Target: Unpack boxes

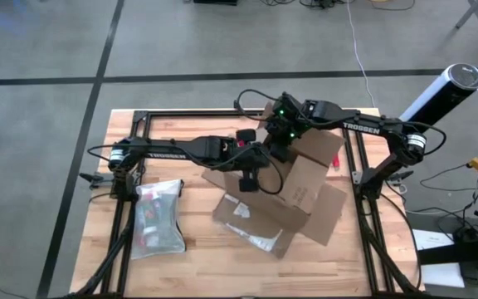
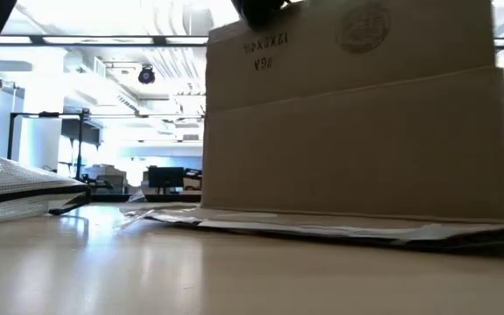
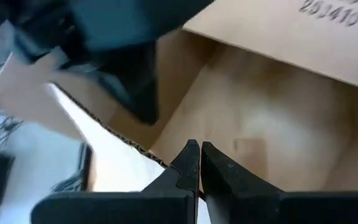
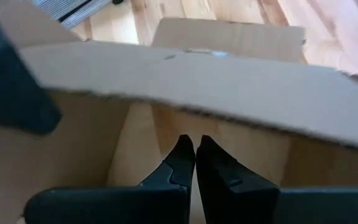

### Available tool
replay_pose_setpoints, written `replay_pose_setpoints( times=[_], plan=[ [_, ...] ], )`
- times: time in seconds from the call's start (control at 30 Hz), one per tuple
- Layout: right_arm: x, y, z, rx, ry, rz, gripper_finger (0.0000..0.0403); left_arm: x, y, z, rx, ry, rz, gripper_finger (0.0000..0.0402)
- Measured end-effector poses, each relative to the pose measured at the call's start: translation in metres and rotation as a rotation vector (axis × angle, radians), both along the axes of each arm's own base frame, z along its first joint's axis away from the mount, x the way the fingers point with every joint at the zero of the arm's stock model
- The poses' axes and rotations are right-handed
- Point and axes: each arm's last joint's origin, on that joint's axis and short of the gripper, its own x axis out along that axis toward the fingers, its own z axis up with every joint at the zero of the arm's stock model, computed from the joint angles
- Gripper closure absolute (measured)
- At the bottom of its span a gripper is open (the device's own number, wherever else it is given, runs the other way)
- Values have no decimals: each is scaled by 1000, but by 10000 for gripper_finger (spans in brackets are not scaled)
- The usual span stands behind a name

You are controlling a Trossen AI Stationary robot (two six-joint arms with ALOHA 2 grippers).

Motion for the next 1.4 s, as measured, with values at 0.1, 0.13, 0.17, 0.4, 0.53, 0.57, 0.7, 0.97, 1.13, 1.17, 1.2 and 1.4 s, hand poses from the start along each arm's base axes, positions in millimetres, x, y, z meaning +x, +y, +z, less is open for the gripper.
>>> replay_pose_setpoints(
  times=[0.1, 0.13, 0.17, 0.4, 0.53, 0.57, 0.7, 0.97, 1.13, 1.17, 1.2, 1.4],
  plan=[
    [-1, 4, 1, 45, 6, 13, 402, -3, 6, -2, 23, 28, 48, 402],
    [-2, 6, 2, 62, 10, 17, 402, -5, 8, -2, 31, 42, 68, 402],
    [-4, 9, 3, 70, 16, 21, 402, -6, 11, -3, 37, 56, 89, 402],
    [-24, 38, 28, 86, 8, 45, 403, -13, 30, -2, 80, 89, 182, 402],
    [-42, 57, 41, 34, 20, -3, 403, -17, 41, 2, 87, 87, 205, 402],
    [-46, 61, 41, 21, 36, -23, 403, -17, 43, 2, 88, 89, 208, 402],
    [-61, 74, 36, 17, 82, -82, 403, -19, 50, 4, 99, 97, 208, 402],
    [-68, 100, -22, 94, 256, -125, 403, -23, 59, 8, 114, 102, 207, 402],
    [-68, 114, -55, 138, 265, -148, 403, -25, 59, 10, 115, 99, 209, 402],
    [-70, 116, -59, 146, 267, -154, 403, -26, 60, 10, 117, 104, 212, 402],
    [-71, 118, -62, 150, 268, -160, 403, -27, 60, 10, 119, 113, 214, 402],
    [-74, 125, -66, 146, 246, -167, 403, -36, 68, 12, 110, 154, 257, 402]
  ],
)
